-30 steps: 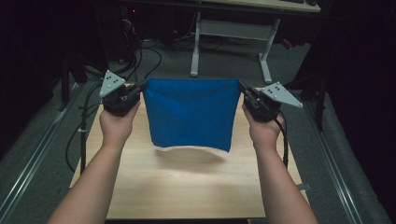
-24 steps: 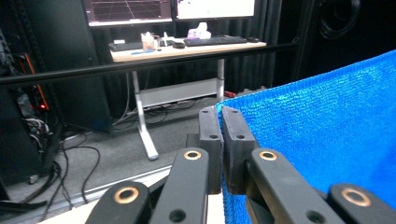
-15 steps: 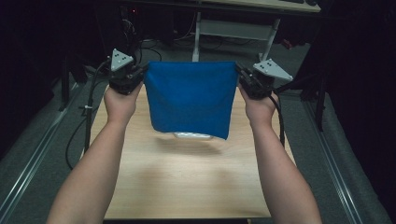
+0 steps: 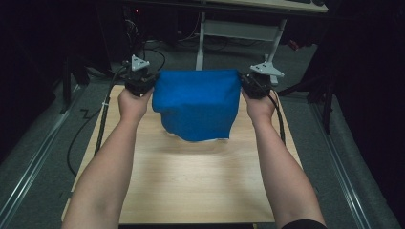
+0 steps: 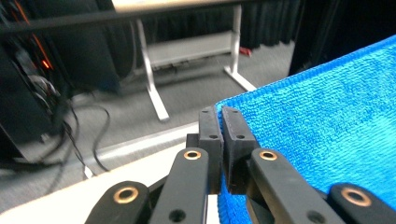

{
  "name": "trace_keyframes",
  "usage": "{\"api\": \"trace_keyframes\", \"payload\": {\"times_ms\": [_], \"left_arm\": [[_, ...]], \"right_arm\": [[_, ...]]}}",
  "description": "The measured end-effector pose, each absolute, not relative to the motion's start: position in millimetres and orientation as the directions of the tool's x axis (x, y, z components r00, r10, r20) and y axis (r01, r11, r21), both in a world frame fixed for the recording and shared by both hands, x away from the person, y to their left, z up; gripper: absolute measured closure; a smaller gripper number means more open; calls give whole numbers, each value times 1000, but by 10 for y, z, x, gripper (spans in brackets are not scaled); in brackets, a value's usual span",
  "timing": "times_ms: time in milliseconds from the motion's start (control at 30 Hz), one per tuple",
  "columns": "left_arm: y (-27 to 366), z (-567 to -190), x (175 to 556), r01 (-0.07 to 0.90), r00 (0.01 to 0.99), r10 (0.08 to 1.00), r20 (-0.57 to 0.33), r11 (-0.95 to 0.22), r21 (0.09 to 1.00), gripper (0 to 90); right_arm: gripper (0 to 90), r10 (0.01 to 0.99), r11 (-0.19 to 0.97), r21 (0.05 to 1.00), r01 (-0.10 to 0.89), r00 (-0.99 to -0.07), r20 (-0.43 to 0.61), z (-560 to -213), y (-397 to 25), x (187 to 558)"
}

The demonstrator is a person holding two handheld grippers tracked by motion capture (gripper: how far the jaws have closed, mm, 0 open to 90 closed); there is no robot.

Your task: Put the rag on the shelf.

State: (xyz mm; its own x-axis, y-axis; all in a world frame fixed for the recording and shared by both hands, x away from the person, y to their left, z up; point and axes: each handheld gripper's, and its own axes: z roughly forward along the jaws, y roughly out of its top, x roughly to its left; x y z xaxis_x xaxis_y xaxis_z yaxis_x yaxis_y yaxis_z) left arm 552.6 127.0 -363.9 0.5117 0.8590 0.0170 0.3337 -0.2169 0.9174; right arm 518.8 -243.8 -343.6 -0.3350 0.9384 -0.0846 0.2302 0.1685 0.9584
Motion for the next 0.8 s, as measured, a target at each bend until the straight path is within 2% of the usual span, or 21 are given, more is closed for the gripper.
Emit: {"api": "trace_keyframes", "payload": {"times_ms": [200, 400, 800], "left_arm": [[1282, -3994, 5524, 397, 530, 847, -37, -209, 894, 879], [1295, -4172, 5466, 424, 543, 838, -48, -225, 877, 879], [1361, -4571, 5292, 495, 563, 814, -144, -192, 847, 879]], "right_arm": [[890, 936, 194, 933, 302, -341, -84, -3776, -2458, 5244], [890, 934, 193, 924, 329, -351, -70, -3963, -2454, 5204], [889, 927, 198, 897, 394, -372, -41, -4356, -2454, 5042]]}}
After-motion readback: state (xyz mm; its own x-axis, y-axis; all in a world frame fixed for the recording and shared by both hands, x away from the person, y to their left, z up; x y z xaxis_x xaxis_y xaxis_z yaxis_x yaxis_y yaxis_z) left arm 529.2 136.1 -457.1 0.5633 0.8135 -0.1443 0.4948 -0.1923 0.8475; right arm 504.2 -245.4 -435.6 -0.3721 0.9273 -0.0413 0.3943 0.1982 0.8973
